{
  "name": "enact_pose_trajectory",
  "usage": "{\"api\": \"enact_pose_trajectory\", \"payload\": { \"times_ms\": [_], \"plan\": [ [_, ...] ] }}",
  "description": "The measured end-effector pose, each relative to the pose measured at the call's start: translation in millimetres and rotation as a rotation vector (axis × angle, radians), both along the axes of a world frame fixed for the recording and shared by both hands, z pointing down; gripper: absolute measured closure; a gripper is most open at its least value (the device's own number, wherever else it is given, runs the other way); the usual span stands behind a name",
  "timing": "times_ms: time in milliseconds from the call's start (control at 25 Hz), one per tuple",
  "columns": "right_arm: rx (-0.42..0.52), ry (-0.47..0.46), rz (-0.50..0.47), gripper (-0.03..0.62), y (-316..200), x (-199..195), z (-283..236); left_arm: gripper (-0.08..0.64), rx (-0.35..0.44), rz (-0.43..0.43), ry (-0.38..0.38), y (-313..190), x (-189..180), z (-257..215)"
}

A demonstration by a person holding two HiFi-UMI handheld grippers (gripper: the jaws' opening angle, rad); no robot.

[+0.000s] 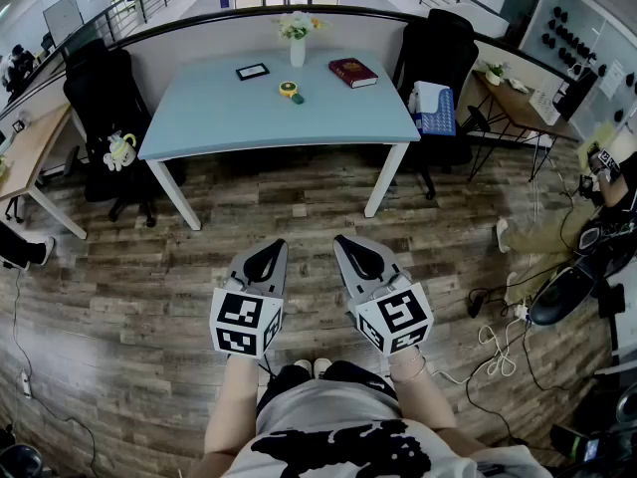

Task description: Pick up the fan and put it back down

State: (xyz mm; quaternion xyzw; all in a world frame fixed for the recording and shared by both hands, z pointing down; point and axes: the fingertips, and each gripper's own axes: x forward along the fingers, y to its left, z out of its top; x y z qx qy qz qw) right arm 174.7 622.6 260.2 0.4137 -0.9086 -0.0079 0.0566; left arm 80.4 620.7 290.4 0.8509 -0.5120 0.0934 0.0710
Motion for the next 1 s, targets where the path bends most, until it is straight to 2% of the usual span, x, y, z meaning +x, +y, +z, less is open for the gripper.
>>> {"api": "enact_pose_trajectory", "payload": {
  "times_ms": [240, 520, 800, 960, 1000],
  "plan": [
    [-0.012, -0.008, -0.023, 0.59, 2.1, -7.3, 1.9, 0.548, -0.034, 0.027, 0.02, 0.4, 6.6, 2.8],
    [-0.019, -0.006, -0.054, 0.591, 7.0, -8.1, 4.7, 0.548, -0.031, 0.042, 0.023, 1.6, 21.1, 1.7],
    [-0.021, -0.005, -0.03, 0.588, 4.8, 6.0, 7.8, 0.548, -0.013, 0.045, 0.036, 2.8, 25.2, -2.5],
    [-0.017, 0.013, -0.027, 0.587, -0.2, 19.0, 9.4, 0.548, 0.001, 0.046, -0.001, -3.2, 29.1, -4.1],
    [-0.014, 0.014, -0.028, 0.563, -1.1, 22.6, 9.3, 0.548, 0.002, 0.045, -0.011, -4.2, 30.6, -3.2]
  ]
}}
